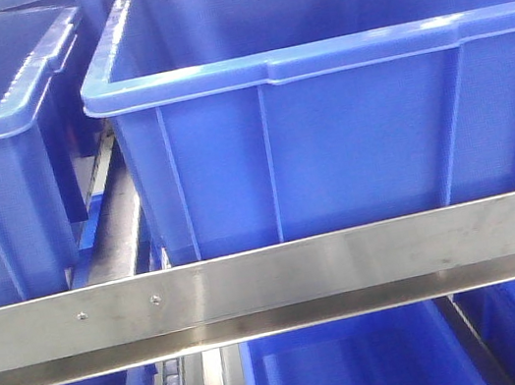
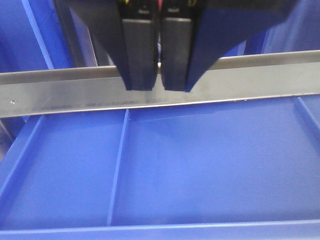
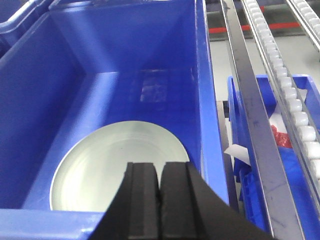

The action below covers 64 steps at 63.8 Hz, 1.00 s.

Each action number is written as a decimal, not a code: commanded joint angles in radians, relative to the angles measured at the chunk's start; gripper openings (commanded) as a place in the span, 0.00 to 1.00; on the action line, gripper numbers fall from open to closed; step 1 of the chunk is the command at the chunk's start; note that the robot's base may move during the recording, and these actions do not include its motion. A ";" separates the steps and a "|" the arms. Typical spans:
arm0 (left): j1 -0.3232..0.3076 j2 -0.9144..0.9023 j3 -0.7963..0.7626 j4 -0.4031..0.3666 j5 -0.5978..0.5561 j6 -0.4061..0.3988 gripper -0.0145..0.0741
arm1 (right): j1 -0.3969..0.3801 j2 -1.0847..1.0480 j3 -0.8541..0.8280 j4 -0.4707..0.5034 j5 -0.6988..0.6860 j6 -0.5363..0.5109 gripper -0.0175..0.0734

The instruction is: Place green plate on second shelf with right arm

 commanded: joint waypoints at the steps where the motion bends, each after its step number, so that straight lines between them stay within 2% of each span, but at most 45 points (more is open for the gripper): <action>1: -0.005 -0.022 0.042 0.001 -0.061 -0.005 0.30 | -0.002 -0.008 -0.028 -0.005 -0.123 -0.010 0.25; 19: -0.005 -0.022 0.042 0.001 -0.061 -0.005 0.30 | 0.000 -0.017 -0.028 -0.005 -0.206 -0.010 0.25; 32: -0.005 -0.022 0.042 0.001 -0.061 -0.005 0.30 | -0.002 -0.179 0.003 -0.005 -0.052 -0.010 0.25; 41: -0.005 -0.022 0.042 0.001 -0.061 -0.005 0.30 | -0.020 -0.318 0.096 -0.005 0.042 -0.010 0.25; 64: -0.005 -0.022 0.042 0.001 -0.061 -0.005 0.30 | -0.118 -0.690 0.405 0.042 0.039 -0.007 0.25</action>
